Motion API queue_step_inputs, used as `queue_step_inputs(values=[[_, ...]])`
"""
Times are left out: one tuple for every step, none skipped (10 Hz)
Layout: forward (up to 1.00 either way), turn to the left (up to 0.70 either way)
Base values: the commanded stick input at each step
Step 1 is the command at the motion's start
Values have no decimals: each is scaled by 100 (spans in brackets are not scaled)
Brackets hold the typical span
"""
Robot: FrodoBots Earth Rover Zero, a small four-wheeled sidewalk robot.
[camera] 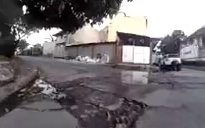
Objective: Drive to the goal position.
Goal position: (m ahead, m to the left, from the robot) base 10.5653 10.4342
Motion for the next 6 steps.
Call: queue_step_inputs(values=[[100,0],[100,13],[100,33],[100,40],[100,21],[100,0]])
